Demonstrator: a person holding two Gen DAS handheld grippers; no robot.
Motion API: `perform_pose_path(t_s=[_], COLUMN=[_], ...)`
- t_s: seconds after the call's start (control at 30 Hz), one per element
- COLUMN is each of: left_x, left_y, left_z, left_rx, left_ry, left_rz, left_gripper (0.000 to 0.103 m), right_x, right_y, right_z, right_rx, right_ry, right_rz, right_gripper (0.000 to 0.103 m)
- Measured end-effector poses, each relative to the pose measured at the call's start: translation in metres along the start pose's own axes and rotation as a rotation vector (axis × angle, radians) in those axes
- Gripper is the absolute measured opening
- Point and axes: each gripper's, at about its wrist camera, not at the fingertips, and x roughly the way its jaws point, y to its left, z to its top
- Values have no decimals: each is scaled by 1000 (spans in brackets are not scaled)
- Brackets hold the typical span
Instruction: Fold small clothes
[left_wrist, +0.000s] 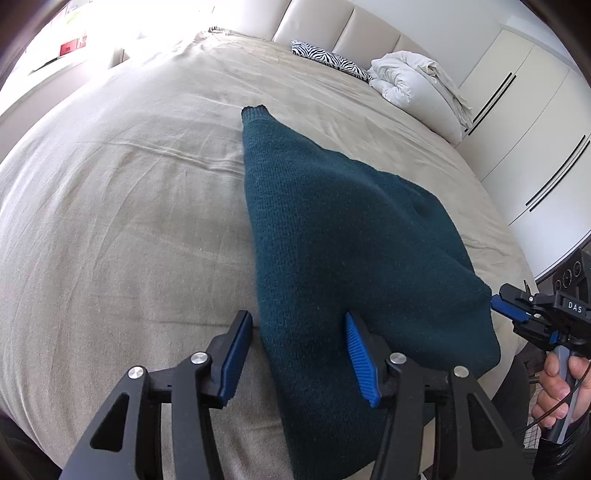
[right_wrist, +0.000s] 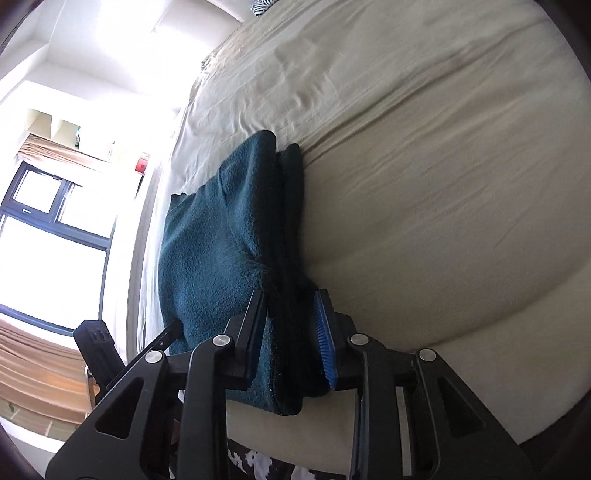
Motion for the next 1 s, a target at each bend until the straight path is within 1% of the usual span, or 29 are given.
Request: perform_pose_path(t_s=[0.07,0.13,0.17,0.23,0.3,0.33,0.37,0.4,0.47,0.5,0.53,0.57,0.63,0.67,0.77,0.87,0.93,1.0], left_x=[-2,-6,-8,-11,-12,-13,-13,-12,-13,-14,-14,-14,-17,-19,-24,-27,-30,-35], left_y=[-2,-3,-5,-8,-7,-7,-6,-6,-6,-7,-8,-10,-11,-12,-11,-5,-3,-4], left_z=[1,3,4,7,9,10,9,9,8,8,8,8,9,10,13,17,16,17], left_rx=[14,12,18,34,39,39,38,37,29,28,29,31,33,35,33,12,-3,-9], left_ry=[-1,-8,-12,-19,-21,-23,-25,-23,-28,-29,-32,-37,-48,-57,-78,-94,-118,-157], left_rz=[14,25,35,62,82,82,80,84,87,92,96,104,126,142,189,202,209,185], left_gripper=[56,56,56,56,56,56,57,57,58,58,58,58,58,58,60,60,60,60], right_x=[-6,-7,-6,4,18,35,46,55,63,63,61,59,54,51,36,23,20,28], right_y=[20,37,42,53,54,58,49,35,10,3,-1,-3,-2,0,13,24,33,42], right_z=[5,5,6,5,5,4,6,6,8,8,9,10,12,12,11,2,-6,-17], right_rx=[-55,-105,-112,-121,-121,-107,-70,-17,78,109,126,129,121,112,49,19,-21,-66], right_ry=[-3,-2,1,22,37,47,55,69,69,67,69,67,52,43,23,38,67,107], right_rz=[13,-27,3,93,95,83,60,56,157,198,228,237,233,223,200,249,283,290], right_gripper=[26,27,27,27,27,27,25,25,21,21,22,22,22,24,25,26,26,26])
